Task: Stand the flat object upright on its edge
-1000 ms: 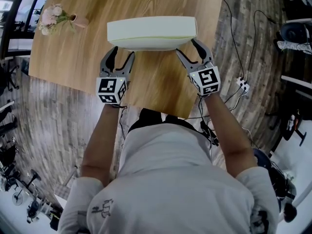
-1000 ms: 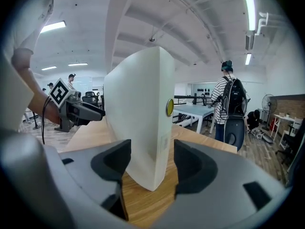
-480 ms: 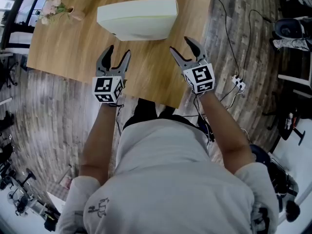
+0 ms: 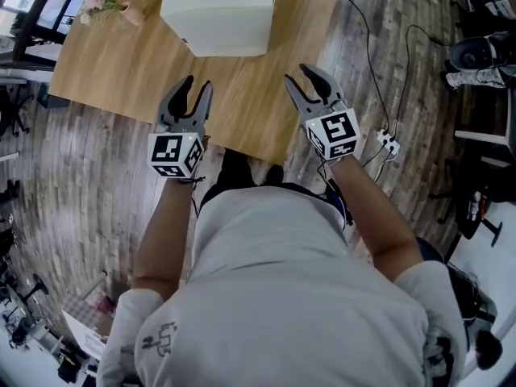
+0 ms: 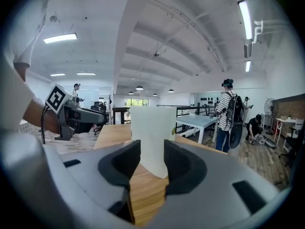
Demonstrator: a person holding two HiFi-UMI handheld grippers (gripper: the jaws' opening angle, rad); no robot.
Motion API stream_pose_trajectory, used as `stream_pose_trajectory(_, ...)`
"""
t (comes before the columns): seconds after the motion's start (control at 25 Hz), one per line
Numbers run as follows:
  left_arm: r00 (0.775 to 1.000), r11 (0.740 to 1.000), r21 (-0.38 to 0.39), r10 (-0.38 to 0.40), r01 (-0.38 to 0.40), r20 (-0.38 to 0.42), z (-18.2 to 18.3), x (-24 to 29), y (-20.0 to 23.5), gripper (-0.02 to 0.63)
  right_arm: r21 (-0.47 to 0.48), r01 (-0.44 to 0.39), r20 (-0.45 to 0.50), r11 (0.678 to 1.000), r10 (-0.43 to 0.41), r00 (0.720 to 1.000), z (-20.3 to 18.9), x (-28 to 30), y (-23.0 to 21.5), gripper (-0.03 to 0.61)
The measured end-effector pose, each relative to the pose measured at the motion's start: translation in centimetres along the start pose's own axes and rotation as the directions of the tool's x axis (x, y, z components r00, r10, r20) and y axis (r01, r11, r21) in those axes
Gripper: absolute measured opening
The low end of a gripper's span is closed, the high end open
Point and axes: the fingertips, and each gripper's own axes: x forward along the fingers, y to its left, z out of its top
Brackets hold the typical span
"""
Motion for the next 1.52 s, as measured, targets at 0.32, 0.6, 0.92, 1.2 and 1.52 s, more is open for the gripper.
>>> stream_pose_trajectory(0.32,0.998,1.000,0.022,0.016,-0.018,0.060,3.1,-4.3,-4.5,0.062,-0.040,-0.051,0.084,0.998,0.054,0.995,3.9,-6.1,2.3,0.046)
stream_pose_trajectory(0.6,0.996,0.998,0.057,0.006,-0.011,0.094,3.9,-7.4,-8.3,0.008,-0.079,-0.061,0.107,0.995,0.069,0.992,5.5,-10.0,4.5,0.005)
stream_pose_trajectory(0.92,0.997,0.999,0.045,-0.033,0.029,0.077,4.4,-11.0,-11.4,0.006,-0.054,-0.103,0.122,0.993,0.109,0.987,6.4,-12.7,6.0,0.005)
stream_pose_trajectory(1.2,0.998,0.998,0.063,-0.021,0.018,0.059,5.7,-15.4,-11.6,0.006,-0.079,-0.125,0.120,0.989,0.134,0.984,8.0,-15.0,8.0,0.005)
stream_pose_trajectory(1.52,0.994,0.990,0.113,-0.090,0.083,0.056,6.2,-18.4,-11.7,0.006,-0.080,-0.076,0.143,0.994,0.087,0.986,9.5,-17.8,11.4,0.005)
